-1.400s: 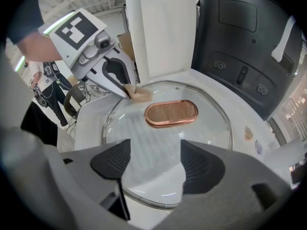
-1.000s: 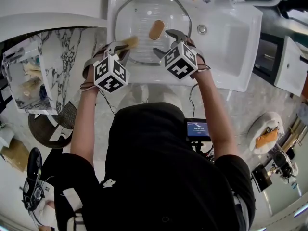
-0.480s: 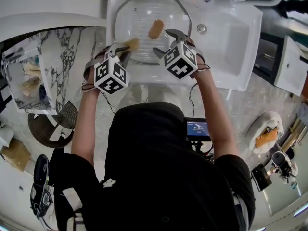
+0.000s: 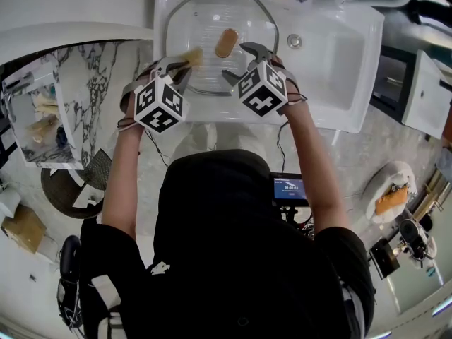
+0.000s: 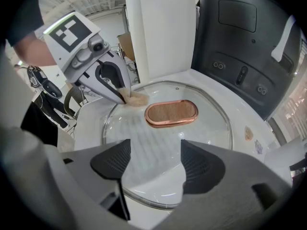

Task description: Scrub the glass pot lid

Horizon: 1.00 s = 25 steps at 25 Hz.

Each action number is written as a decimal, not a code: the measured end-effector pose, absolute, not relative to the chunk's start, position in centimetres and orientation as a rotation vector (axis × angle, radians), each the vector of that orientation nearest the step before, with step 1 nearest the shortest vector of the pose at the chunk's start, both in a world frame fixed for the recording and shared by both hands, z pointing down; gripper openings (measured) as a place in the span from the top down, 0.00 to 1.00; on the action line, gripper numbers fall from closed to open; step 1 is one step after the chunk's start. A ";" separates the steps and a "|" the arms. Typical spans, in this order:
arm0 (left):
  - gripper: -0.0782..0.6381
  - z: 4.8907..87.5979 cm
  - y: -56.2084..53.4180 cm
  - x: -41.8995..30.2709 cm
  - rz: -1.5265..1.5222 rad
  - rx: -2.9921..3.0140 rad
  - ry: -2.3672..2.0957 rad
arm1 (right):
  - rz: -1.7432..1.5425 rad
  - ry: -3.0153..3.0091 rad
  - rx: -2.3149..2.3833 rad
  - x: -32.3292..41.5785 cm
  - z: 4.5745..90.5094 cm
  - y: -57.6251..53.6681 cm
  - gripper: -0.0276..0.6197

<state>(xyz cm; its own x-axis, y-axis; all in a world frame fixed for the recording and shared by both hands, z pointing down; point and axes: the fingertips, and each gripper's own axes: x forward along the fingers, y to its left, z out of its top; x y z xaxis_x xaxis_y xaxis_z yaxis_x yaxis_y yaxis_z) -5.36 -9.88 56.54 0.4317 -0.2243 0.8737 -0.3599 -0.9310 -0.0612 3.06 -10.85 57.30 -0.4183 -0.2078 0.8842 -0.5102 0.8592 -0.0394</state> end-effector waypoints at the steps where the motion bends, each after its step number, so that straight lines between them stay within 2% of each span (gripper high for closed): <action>1: 0.87 56.5 -10.1 -5.3 1.521 2.545 -0.519 | 0.371 -2.008 0.526 3.1 57.3 -10.8 0.48; 25: 0.87 55.6 -15.6 -3.3 1.566 2.602 -0.515 | 0.369 -2.021 0.527 2.9 57.3 -10.8 0.48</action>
